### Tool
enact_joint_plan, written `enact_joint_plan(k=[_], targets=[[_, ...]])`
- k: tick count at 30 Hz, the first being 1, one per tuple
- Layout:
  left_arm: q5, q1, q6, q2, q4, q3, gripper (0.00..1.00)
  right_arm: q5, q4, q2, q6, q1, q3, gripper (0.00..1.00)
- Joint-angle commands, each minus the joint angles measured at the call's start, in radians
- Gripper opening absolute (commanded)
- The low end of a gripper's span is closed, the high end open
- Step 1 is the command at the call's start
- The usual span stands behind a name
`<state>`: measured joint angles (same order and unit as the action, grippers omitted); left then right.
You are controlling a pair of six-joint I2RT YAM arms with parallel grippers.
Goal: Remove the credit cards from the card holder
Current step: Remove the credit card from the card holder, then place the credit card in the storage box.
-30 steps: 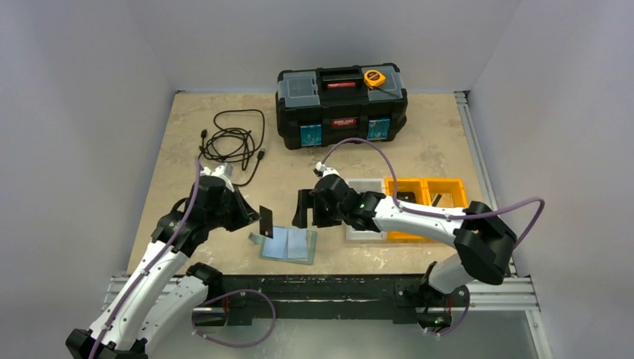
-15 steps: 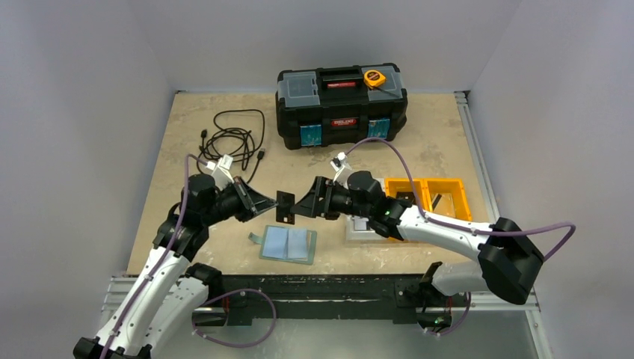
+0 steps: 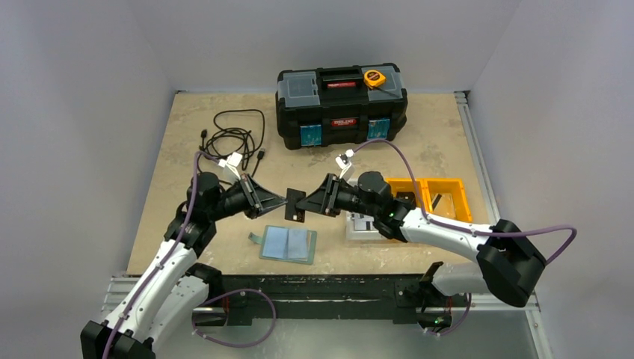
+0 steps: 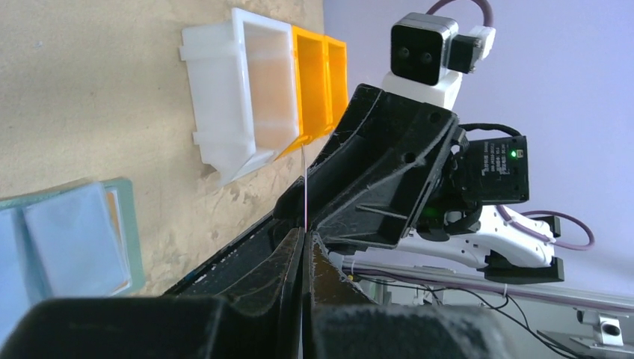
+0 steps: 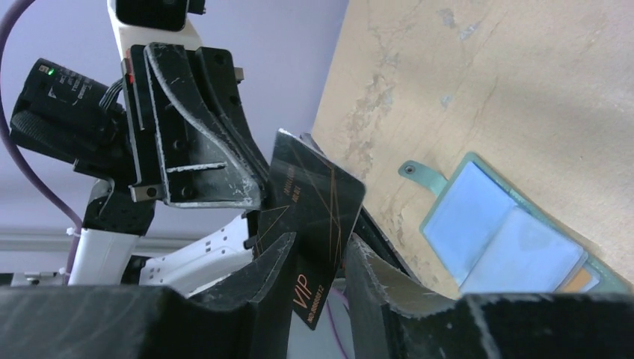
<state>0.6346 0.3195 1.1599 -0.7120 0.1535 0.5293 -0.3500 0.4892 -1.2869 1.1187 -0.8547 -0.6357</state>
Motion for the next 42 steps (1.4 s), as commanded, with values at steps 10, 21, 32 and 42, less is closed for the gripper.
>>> enact_joint_plan(k=[10,21,32,42], targets=[[0.089,-0.007,-0.126,-0.042,0.070,0.076,0.17,0.037,-0.073,0.082,-0.050,0.014,-0.027,0.00],[-0.107,-0.007,-0.353,-0.061,0.452,0.244,0.65,0.312,-0.608,0.261,-0.206,0.096,-0.109,0.00],[-0.121,-0.006,-0.395,-0.075,0.486,0.258,0.68,0.744,-1.156,0.306,-0.340,0.313,-0.234,0.00],[-0.115,-0.006,-0.401,-0.075,0.495,0.241,0.68,0.923,-1.275,0.164,-0.382,0.407,-0.270,0.00]])
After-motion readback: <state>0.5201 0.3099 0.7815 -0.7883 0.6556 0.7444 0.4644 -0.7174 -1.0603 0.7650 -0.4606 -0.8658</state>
